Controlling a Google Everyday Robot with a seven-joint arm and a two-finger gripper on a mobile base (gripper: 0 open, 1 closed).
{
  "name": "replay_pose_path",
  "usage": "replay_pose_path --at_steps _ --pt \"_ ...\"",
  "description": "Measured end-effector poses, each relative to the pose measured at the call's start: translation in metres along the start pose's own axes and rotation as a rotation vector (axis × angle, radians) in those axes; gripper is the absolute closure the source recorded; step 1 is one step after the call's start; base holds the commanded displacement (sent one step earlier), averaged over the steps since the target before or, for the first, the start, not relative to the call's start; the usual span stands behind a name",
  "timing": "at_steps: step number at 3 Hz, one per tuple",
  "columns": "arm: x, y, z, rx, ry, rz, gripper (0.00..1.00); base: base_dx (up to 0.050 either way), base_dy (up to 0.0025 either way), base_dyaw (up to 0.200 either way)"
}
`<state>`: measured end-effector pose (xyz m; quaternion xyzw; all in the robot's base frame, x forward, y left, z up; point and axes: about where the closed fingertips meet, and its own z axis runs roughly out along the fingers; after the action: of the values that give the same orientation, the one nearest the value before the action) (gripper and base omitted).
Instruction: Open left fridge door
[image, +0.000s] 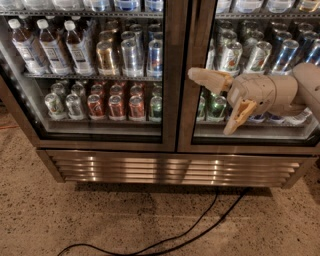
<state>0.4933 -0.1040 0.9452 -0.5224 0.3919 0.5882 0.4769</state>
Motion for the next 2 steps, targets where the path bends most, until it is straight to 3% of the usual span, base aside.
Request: replay_pose_path --at_steps 1,2 --pt "0.003 -0.0038 0.0098 0.088 0.329 0.005 0.0 0.0 0.0 0.0" --pt "0.007 -0.0036 0.008 0.105 0.404 -0.007 0.0 0.0 0.0 0.0"
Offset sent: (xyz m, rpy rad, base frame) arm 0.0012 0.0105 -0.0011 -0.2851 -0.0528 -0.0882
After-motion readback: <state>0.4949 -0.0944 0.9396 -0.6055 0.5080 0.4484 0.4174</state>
